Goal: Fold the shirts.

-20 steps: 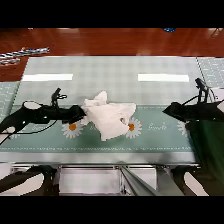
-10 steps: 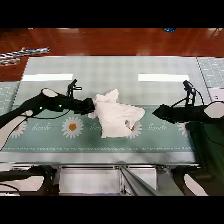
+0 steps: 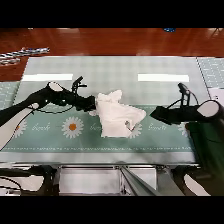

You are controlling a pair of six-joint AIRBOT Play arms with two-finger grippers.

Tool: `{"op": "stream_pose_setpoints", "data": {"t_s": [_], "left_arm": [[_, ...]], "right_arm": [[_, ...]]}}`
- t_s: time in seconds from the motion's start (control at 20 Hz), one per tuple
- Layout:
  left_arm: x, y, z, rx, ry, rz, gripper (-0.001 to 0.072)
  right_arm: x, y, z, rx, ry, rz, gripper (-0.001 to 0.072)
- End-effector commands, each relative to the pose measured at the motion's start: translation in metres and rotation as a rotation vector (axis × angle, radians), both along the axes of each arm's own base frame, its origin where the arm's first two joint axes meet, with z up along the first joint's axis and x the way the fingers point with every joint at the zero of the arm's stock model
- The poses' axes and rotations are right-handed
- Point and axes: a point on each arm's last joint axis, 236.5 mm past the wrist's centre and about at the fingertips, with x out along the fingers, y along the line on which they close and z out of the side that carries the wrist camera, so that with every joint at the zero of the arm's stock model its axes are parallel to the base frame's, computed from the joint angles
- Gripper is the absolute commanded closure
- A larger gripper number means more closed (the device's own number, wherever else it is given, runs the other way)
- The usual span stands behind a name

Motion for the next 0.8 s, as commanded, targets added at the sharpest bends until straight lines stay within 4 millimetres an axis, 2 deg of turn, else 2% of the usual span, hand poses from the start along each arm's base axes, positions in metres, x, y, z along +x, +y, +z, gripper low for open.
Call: {"op": "stream_pose_setpoints", "data": {"t_s": [0.0, 0.1, 0.2, 0.5, 0.55, 0.65, 0.75], "left_arm": [[0.001, 0.0, 0.0, 0.004, -0.003, -0.005, 0.0688], [0.001, 0.0, 0.0, 0.004, -0.002, -0.005, 0.0689], [0.0, 0.0, 0.0, 0.003, -0.001, -0.007, 0.0688], [0.001, 0.0, 0.0, 0.003, -0.001, -0.006, 0.0688], [0.001, 0.0, 0.0, 0.003, -0.001, -0.006, 0.0689], [0.001, 0.0, 0.001, 0.002, -0.001, -0.006, 0.0688], [0.005, 0.003, 0.01, -0.009, -0.011, 0.004, 0.0688]], "right_arm": [[-0.009, 0.015, -0.03, 0.002, 0.104, 0.037, 0.0305], [-0.008, 0.026, -0.046, 0.019, 0.14, 0.035, 0.0304], [-0.002, 0.042, -0.054, 0.083, 0.148, 0.023, 0.0305], [0.048, 0.067, -0.058, 0.208, 0.118, -0.05, 0.0305], [0.055, 0.073, -0.056, 0.241, 0.114, -0.058, 0.0357], [0.072, 0.087, -0.046, 0.316, 0.068, -0.042, 0.0696], [0.078, 0.099, -0.025, 0.365, 0.027, 0.03, 0.069]]}}
